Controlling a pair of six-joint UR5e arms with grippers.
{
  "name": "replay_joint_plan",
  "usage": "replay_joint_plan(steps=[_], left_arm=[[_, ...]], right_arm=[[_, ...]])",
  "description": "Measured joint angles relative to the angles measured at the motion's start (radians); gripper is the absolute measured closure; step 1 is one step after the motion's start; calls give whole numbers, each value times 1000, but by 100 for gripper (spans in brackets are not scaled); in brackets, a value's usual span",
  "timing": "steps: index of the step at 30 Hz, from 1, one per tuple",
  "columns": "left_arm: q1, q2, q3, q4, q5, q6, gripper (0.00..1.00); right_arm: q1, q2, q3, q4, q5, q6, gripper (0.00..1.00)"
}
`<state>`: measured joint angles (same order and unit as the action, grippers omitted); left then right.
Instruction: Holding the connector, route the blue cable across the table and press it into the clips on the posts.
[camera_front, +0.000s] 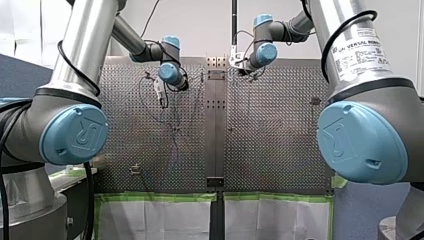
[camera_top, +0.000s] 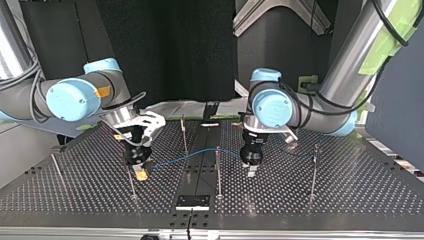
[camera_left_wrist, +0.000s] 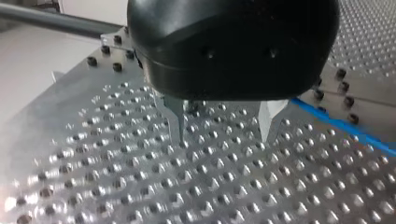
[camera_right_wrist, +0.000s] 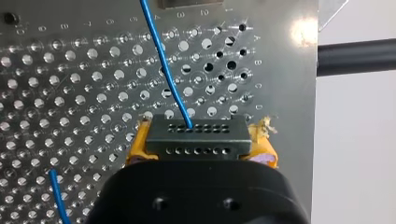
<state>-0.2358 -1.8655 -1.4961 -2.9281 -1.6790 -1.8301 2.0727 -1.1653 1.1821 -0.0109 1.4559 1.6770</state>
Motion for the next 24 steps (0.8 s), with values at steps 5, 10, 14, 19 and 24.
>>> replay_joint_plan(steps=[5, 10, 14, 19, 24], left_arm=[[-1, 25, 0, -4, 40, -11, 4], [-2, 31, -10, -11, 63, -13, 0], [-4, 32, -26, -10, 72, -15, 12], [-5, 32, -33, 5, 82, -27, 57], [-5, 32, -34, 33, 90, -49, 88]], right_arm=[[0, 1, 0, 0, 1, 0, 100], [1, 3, 0, 0, 1, 0, 100], [1, 3, 0, 0, 0, 0, 100], [1, 3, 0, 1, 0, 0, 100], [1, 3, 0, 1, 0, 0, 100]])
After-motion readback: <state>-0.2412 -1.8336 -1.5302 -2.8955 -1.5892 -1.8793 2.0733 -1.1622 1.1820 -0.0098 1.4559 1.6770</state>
